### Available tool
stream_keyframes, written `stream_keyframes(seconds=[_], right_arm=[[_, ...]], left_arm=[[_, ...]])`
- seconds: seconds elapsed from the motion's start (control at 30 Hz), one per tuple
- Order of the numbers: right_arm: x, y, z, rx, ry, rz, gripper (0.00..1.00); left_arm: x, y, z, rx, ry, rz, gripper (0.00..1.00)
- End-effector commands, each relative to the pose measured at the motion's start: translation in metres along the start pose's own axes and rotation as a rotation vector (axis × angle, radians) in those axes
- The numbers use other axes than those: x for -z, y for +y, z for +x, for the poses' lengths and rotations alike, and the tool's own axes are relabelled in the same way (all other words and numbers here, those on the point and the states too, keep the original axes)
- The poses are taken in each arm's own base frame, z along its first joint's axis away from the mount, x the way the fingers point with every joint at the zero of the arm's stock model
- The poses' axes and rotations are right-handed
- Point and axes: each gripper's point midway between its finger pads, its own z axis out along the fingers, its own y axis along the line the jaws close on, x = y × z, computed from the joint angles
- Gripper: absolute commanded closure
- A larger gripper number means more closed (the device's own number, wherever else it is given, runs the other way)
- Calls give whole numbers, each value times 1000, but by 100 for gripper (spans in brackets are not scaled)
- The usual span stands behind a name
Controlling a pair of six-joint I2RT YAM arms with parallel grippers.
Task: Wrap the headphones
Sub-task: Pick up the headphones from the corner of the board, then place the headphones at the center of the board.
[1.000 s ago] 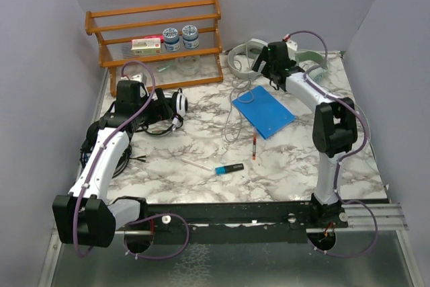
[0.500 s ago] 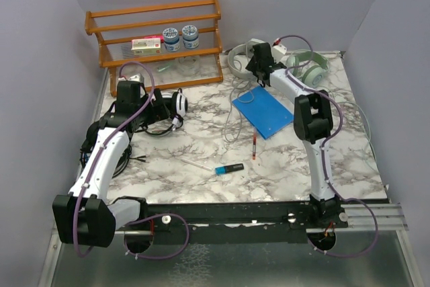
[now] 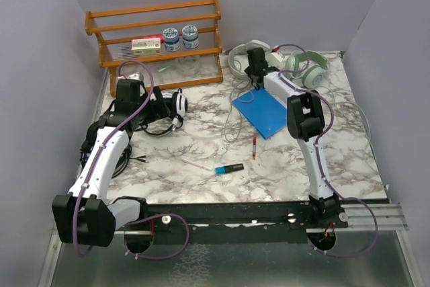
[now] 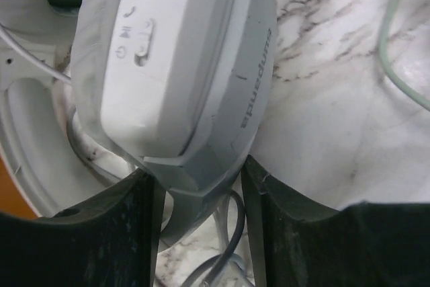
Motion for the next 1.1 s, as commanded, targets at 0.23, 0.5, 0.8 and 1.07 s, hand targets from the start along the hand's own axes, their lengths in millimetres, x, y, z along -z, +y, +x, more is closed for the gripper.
stream_keyframes(seconds=[0.23, 0.5, 0.8, 1.07], right_arm=[[124, -27, -114, 68, -301, -44, 77], [249, -67, -176, 79, -430, -122, 85], [428, -85, -287, 31, -704, -295, 84], [446, -106, -229, 59, -464, -427, 83]], left_arm=[[12, -48, 8, 12, 93, 249, 1], [24, -87, 26, -1, 110, 368, 3], [51, -146, 25, -55, 103, 486, 3], [73, -189, 42, -61, 127, 586, 3]])
